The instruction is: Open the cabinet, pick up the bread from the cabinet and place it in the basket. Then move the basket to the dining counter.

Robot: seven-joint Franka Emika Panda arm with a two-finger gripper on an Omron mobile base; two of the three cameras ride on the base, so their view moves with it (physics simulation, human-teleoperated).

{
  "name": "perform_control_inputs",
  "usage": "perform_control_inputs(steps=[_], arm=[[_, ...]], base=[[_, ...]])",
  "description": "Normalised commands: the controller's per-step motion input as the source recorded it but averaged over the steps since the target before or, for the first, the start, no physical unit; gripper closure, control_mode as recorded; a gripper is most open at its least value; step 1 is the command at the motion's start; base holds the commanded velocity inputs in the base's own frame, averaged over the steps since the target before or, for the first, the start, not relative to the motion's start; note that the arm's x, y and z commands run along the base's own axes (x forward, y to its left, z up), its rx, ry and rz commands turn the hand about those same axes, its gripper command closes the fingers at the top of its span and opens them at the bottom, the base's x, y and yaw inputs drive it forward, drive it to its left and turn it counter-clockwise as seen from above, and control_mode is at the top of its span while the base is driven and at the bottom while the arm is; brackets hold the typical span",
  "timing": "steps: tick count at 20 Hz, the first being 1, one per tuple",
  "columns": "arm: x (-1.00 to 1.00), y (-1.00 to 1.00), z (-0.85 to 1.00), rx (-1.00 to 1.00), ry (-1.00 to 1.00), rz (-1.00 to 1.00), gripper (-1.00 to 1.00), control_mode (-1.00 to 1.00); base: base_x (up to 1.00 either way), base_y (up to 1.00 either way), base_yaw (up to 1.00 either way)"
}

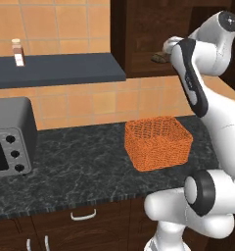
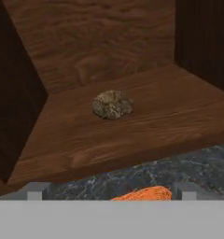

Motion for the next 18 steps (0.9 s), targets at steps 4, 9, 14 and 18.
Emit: perform_control_inputs(steps=[4, 9, 14, 18], arm=[[0.89, -0.02, -0.26, 0.00, 0.07, 0.28, -1.00, -1.00], [0.58, -0.02, 0.00, 0.00, 0.04, 0.00, -1.00, -1.00], [0.57, 0.00, -0.03, 0.00, 0.03, 0.00, -1.00, -1.00], [0.47, 0.00, -0.15, 0.00, 0.00, 0.00, -1.00, -1.00]], base=[[0.00, 0.00, 0.00], [0.00, 0.00, 0.00], [0.00, 0.00, 0.00], [0.00, 0.00, 0.00]])
